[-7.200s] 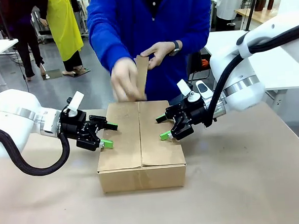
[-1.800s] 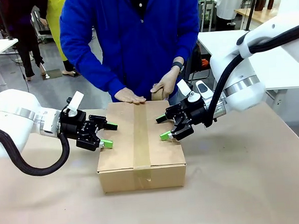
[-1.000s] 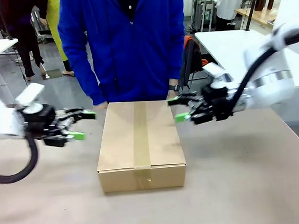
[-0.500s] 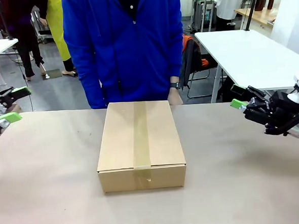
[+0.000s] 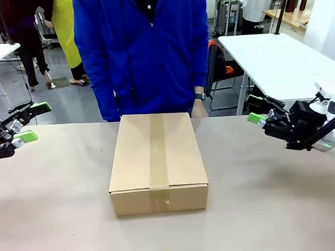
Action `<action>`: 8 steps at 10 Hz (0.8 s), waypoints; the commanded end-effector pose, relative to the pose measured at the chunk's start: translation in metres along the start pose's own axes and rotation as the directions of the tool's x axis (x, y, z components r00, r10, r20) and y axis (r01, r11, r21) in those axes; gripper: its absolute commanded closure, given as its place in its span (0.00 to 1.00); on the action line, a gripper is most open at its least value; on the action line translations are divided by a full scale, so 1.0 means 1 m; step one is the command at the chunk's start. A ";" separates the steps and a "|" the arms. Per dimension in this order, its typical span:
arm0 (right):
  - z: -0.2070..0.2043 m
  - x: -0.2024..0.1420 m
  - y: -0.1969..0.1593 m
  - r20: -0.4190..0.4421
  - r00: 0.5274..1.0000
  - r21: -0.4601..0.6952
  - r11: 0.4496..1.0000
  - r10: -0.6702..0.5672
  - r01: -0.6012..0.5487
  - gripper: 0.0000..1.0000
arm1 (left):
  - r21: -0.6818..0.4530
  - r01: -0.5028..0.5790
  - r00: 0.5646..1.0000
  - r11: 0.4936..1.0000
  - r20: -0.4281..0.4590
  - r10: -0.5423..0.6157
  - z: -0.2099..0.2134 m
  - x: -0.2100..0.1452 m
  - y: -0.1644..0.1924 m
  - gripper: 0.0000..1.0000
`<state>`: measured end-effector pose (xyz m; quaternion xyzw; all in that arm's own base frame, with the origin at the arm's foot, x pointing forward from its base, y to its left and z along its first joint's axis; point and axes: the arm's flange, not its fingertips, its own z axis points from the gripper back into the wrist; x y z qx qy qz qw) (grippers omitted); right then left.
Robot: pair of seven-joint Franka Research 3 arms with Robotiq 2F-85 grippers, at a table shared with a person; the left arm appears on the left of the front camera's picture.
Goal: Pack the gift set into the box.
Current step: Press and hold the closed box until the human finishes sealing it.
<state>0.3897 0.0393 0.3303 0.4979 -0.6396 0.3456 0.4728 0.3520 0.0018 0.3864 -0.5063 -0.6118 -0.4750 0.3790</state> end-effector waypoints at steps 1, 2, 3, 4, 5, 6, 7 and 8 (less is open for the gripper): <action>0.002 0.008 -0.002 -0.006 1.000 0.013 1.000 -0.019 0.019 0.00 | 0.011 0.012 1.000 1.000 -0.001 -0.012 0.001 0.002 -0.001 0.00; 0.002 0.008 -0.002 -0.006 1.000 0.013 1.000 -0.019 0.019 0.00 | 0.011 0.012 1.000 1.000 -0.001 -0.012 0.001 0.002 -0.001 0.00; 0.002 0.008 -0.002 -0.006 1.000 0.013 1.000 -0.019 0.019 0.00 | 0.011 0.012 1.000 1.000 -0.001 -0.012 0.001 0.002 -0.001 0.00; 0.002 0.008 -0.002 -0.006 1.000 0.013 1.000 -0.019 0.019 0.00 | 0.011 0.012 1.000 1.000 -0.001 -0.012 0.001 0.002 -0.001 0.00; 0.002 0.008 -0.002 -0.006 1.000 0.013 1.000 -0.019 0.019 0.00 | 0.011 0.012 1.000 1.000 -0.001 -0.012 0.001 0.002 -0.001 0.00; 0.002 0.008 -0.002 -0.006 1.000 0.013 1.000 -0.019 0.019 0.00 | 0.011 0.012 1.000 1.000 -0.001 -0.012 0.001 0.002 -0.001 0.00; 0.002 0.008 -0.002 -0.006 1.000 0.013 1.000 -0.019 0.019 0.00 | 0.011 0.012 1.000 1.000 -0.001 -0.012 0.001 0.002 -0.001 0.00; 0.002 0.008 -0.002 -0.006 1.000 0.013 1.000 -0.019 0.019 0.00 | 0.011 0.012 1.000 1.000 -0.001 -0.012 0.001 0.002 -0.001 0.00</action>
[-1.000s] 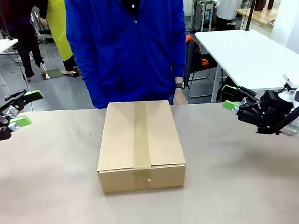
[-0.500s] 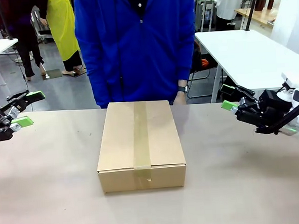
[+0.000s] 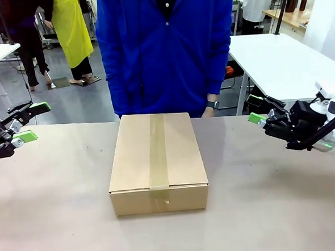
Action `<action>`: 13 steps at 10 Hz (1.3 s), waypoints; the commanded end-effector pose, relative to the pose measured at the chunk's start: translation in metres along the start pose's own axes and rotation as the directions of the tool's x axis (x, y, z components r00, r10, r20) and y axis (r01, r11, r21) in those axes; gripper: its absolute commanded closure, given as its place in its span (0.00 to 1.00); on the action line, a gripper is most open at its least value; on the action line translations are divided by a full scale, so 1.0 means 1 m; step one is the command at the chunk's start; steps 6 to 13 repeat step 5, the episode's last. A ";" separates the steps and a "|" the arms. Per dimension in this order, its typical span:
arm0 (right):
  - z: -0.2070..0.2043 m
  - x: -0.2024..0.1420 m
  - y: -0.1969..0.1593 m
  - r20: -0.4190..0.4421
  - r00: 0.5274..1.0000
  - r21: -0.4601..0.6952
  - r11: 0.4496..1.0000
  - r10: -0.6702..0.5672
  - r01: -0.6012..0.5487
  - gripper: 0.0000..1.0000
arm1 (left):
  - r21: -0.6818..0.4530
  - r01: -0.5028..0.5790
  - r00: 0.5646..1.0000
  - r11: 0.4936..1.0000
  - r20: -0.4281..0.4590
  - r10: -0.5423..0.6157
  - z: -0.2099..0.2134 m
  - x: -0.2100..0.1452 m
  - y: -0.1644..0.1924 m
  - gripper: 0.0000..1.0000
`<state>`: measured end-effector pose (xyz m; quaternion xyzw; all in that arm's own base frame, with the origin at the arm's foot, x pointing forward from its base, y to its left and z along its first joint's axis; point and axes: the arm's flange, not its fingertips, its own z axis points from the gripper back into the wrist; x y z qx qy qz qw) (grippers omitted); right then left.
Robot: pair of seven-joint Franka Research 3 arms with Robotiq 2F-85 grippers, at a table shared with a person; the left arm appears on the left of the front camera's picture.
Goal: Pack the gift set into the box.
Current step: Press and hold the closed box until the human finishes sealing it.
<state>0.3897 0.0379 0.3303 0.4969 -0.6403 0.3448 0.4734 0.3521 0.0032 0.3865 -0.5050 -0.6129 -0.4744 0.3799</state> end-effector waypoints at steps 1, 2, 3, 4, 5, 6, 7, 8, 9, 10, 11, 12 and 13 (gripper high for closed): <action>0.001 0.007 -0.001 -0.006 1.000 0.016 1.000 -0.020 0.020 0.00 | 0.008 0.010 1.000 1.000 0.000 -0.010 -0.001 0.002 -0.001 0.00; 0.001 0.007 -0.001 -0.006 1.000 0.016 1.000 -0.020 0.020 0.00 | 0.008 0.010 1.000 1.000 0.000 -0.010 -0.001 0.002 -0.001 0.00; 0.001 0.007 -0.001 -0.006 1.000 0.016 1.000 -0.020 0.020 0.00 | 0.008 0.010 1.000 1.000 0.000 -0.010 -0.001 0.002 -0.001 0.00; 0.001 0.007 -0.001 -0.006 1.000 0.016 1.000 -0.020 0.020 0.00 | 0.008 0.010 1.000 1.000 0.000 -0.010 -0.001 0.002 -0.001 0.00; 0.001 0.007 -0.001 -0.006 1.000 0.016 1.000 -0.020 0.020 0.00 | 0.008 0.010 1.000 1.000 0.000 -0.010 -0.001 0.002 -0.001 0.00; 0.001 0.007 -0.001 -0.006 1.000 0.016 1.000 -0.020 0.020 0.00 | 0.008 0.010 1.000 1.000 0.000 -0.010 -0.001 0.002 -0.001 0.00; 0.001 0.007 -0.001 -0.006 1.000 0.016 1.000 -0.020 0.020 0.00 | 0.008 0.010 1.000 1.000 0.000 -0.010 -0.001 0.002 -0.001 0.00; 0.001 0.007 -0.001 -0.006 1.000 0.016 1.000 -0.020 0.020 0.00 | 0.008 0.010 1.000 1.000 0.000 -0.010 -0.001 0.002 -0.001 0.00; 0.001 0.007 -0.001 -0.006 1.000 0.016 1.000 -0.020 0.020 0.00 | 0.008 0.010 1.000 1.000 0.000 -0.010 -0.001 0.002 -0.001 0.00; 0.001 0.007 -0.001 -0.006 1.000 0.016 1.000 -0.020 0.020 0.00 | 0.008 0.010 1.000 1.000 0.000 -0.010 -0.001 0.002 -0.001 0.00; 0.001 0.007 -0.001 -0.006 1.000 0.016 1.000 -0.020 0.020 0.00 | 0.008 0.010 1.000 1.000 0.000 -0.010 -0.001 0.002 -0.001 0.00; 0.001 0.007 -0.001 -0.006 1.000 0.016 1.000 -0.020 0.020 0.00 | 0.008 0.010 1.000 1.000 0.000 -0.010 -0.001 0.002 -0.001 0.00; 0.001 0.007 -0.001 -0.006 1.000 0.016 1.000 -0.020 0.020 0.00 | 0.008 0.010 1.000 1.000 0.000 -0.010 -0.001 0.002 -0.001 0.00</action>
